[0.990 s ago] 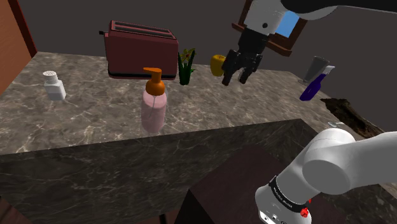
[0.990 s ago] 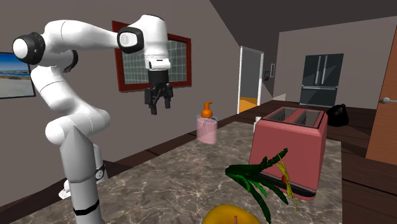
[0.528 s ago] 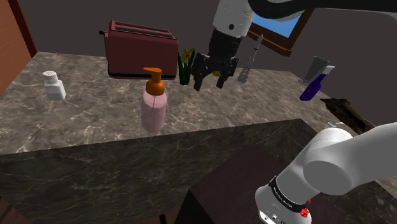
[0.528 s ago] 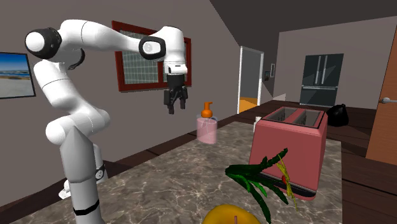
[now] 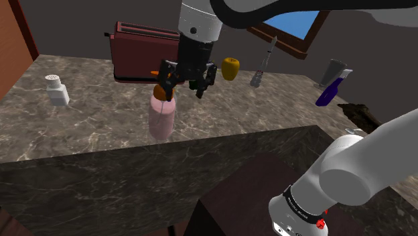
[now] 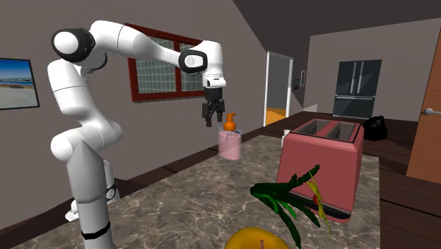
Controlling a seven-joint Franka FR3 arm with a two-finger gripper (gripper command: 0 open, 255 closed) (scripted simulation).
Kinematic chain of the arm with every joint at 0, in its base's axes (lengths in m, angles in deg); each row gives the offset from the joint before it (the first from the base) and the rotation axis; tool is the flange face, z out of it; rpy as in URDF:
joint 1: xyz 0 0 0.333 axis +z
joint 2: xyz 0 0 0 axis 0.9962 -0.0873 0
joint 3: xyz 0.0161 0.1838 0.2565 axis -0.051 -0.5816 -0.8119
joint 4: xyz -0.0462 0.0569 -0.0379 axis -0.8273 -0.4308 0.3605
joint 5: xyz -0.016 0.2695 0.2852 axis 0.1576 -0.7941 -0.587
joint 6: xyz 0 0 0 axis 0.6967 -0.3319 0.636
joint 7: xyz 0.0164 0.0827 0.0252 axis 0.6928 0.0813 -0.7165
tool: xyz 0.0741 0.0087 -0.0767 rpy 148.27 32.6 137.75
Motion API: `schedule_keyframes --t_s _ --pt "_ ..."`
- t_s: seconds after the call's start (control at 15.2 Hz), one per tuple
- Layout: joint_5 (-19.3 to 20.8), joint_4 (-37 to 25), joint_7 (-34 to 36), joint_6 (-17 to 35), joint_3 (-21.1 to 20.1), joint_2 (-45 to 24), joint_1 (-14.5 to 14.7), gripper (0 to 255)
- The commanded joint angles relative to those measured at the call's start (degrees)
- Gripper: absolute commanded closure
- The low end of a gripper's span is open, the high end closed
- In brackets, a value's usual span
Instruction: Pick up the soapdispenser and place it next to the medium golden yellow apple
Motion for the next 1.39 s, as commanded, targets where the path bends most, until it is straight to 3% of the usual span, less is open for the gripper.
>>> schedule_keyframes --t_s 0.0,0.13,0.66,1.12,1.19,1.32 --pt "1.8 -3.3 4.0 1.0 -2.4 -4.3 -0.1 0" --pt "3.6 -5.8 7.0 1.5 -3.9 -7.5 0.0 0" --pt "4.2 -1.3 7.5 7.3 -4.4 -9.0 0.2 0" --pt "4.2 -1.3 7.5 7.3 -4.4 -9.0 0.2 0" --pt "4.2 -1.3 7.5 7.3 -4.4 -9.0 0.2 255" --pt "4.2 -1.3 7.5 7.3 -4.4 -9.0 0.2 255"
